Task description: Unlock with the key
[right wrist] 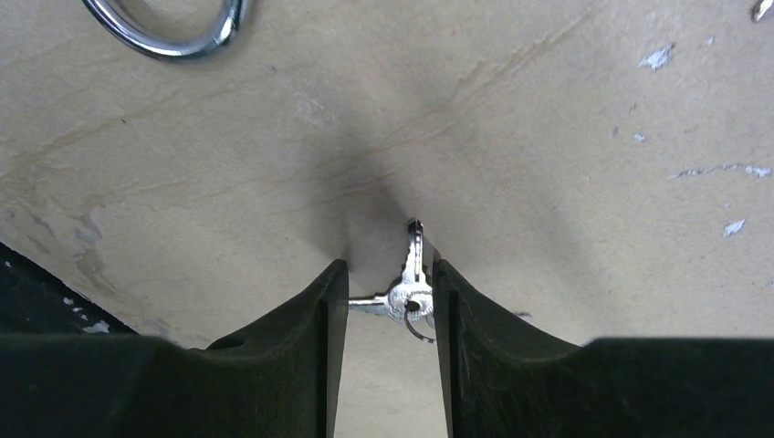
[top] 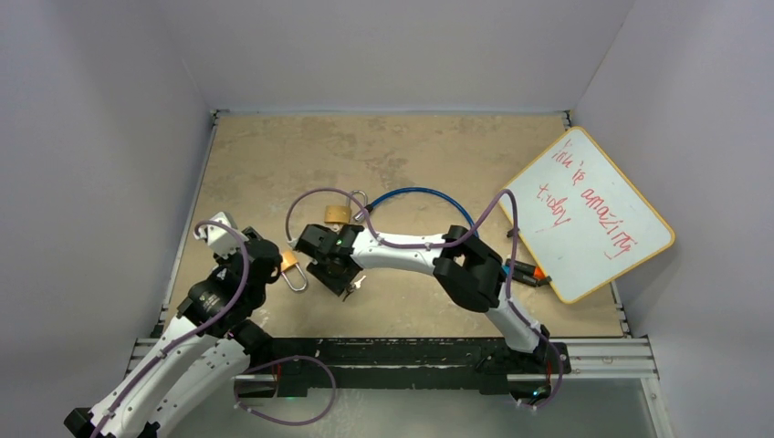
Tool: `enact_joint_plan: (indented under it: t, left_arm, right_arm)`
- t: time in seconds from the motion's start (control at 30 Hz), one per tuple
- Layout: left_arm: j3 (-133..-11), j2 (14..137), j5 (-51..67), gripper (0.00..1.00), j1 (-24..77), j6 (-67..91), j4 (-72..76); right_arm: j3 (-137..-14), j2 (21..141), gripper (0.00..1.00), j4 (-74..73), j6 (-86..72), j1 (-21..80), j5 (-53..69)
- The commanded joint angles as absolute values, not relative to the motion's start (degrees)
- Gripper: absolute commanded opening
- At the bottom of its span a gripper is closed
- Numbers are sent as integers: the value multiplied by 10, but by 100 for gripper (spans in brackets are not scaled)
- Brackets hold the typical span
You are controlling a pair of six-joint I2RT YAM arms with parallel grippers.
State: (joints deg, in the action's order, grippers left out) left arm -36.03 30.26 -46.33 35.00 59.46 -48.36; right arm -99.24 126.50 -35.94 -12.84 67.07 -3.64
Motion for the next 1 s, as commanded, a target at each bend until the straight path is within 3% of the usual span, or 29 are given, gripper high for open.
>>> enact_joint_plan:
  t: [0.0,0.3,0.57,0.97]
  left_arm:
    - [-376,301,-479,44,350,600,-486]
    - [-365,301,-471,45,351,603,-484]
    - [-358,301,-457,47,350,604,-482]
    - [-314,293,-367,51,350,610,-452]
  right_arm:
    - [-988,1286,40,-437,-138,669,-39]
    - [-1017,1323,28,-447,-135,669,-30]
    - [-968,1280,4,-354,-188,668,-115]
    - [-835,1155,0,-196,-245,667,-139]
